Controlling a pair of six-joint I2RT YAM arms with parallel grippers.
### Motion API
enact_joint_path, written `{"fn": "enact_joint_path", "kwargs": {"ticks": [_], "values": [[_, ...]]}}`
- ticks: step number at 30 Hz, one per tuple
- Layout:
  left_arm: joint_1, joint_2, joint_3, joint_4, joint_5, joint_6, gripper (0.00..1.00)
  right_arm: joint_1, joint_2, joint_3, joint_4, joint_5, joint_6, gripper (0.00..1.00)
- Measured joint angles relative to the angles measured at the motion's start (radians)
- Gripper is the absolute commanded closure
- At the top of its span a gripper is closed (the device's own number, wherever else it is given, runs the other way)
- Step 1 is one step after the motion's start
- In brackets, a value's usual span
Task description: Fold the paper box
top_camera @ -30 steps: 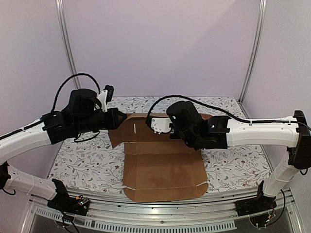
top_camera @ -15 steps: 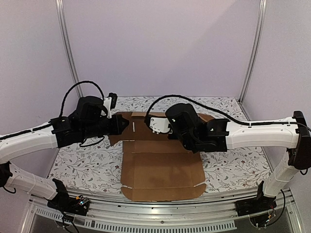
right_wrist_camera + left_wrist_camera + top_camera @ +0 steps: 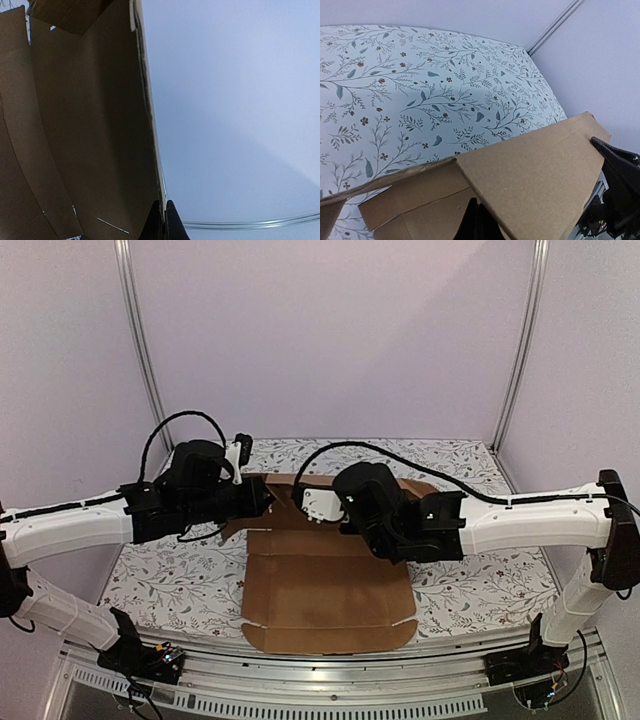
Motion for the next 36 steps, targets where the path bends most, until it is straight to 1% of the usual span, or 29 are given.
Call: {"fn": "enact_joint_path", "kwargs": {"ticks": [7,17,22,25,29,36], "values": [[0.000,0.005,0.000,0.056,0.039,-0.023,1.00,0.003,0.002,0.000,0.000,0.006,0.024,1.00],[0.001,0.003,-0.042,0.218,0.077,-0.077,1.00,0.003,0.002,0.000,-0.007,0.006,0.069,1.00],[0.003,0.001,-0.051,0.229,0.082,-0.090,1.00,0.004,0.006,0.000,-0.008,0.007,0.079,1.00],[0.005,-0.009,-0.051,0.204,0.082,-0.089,1.00,0.005,0.010,0.000,-0.008,0.009,0.079,1.00],[0.008,-0.057,-0.051,0.134,0.076,-0.080,0.99,0.005,0.011,0.002,-0.017,0.010,0.079,1.00],[0.032,-0.208,-0.056,-0.049,0.039,-0.044,0.86,-0.009,0.009,0.034,-0.081,-0.010,0.125,1.00]]}}
